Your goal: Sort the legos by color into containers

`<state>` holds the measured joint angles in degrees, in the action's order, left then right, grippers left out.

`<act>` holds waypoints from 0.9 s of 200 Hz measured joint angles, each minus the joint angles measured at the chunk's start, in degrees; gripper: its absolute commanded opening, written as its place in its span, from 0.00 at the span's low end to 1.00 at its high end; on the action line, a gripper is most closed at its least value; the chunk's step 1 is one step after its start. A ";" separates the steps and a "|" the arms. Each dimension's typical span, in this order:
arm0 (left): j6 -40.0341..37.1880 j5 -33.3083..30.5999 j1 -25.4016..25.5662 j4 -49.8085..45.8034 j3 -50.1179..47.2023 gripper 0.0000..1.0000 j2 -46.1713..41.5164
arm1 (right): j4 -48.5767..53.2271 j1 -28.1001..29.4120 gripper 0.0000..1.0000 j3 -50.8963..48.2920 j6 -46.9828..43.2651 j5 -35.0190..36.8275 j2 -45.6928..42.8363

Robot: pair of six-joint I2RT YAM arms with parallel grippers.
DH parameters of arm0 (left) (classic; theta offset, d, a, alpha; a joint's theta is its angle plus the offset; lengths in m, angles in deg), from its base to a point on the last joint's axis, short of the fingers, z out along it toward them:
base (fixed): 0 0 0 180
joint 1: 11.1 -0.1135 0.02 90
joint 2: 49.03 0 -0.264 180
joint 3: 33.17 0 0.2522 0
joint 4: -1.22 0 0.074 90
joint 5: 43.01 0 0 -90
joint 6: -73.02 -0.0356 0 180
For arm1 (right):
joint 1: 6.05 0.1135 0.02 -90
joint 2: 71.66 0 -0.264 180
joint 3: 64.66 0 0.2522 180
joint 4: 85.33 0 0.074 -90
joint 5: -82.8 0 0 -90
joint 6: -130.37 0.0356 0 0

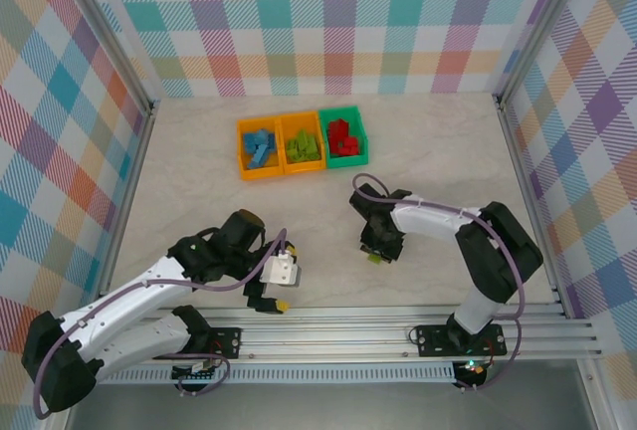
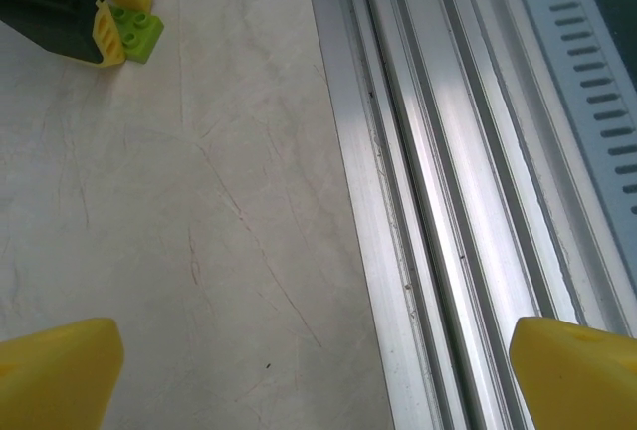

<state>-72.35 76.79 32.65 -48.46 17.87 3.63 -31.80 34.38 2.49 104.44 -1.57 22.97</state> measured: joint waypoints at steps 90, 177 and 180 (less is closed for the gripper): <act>8.46 -11.17 -5.95 12.15 -3.74 1.00 -11.89 | -8.74 0.00 0.28 13.42 -23.41 -5.29 -5.97; 12.52 -14.95 -7.91 15.52 -6.71 1.00 -14.34 | -8.02 -6.38 0.31 47.43 -36.02 -10.71 21.90; 12.52 -14.95 -7.91 15.50 -6.71 1.00 -14.19 | -7.65 -6.51 0.31 48.54 -36.22 -10.64 22.60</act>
<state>-59.83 61.84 24.73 -32.96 11.16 -10.55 -39.45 27.87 51.03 68.23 -12.22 45.57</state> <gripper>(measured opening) 0.997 0.316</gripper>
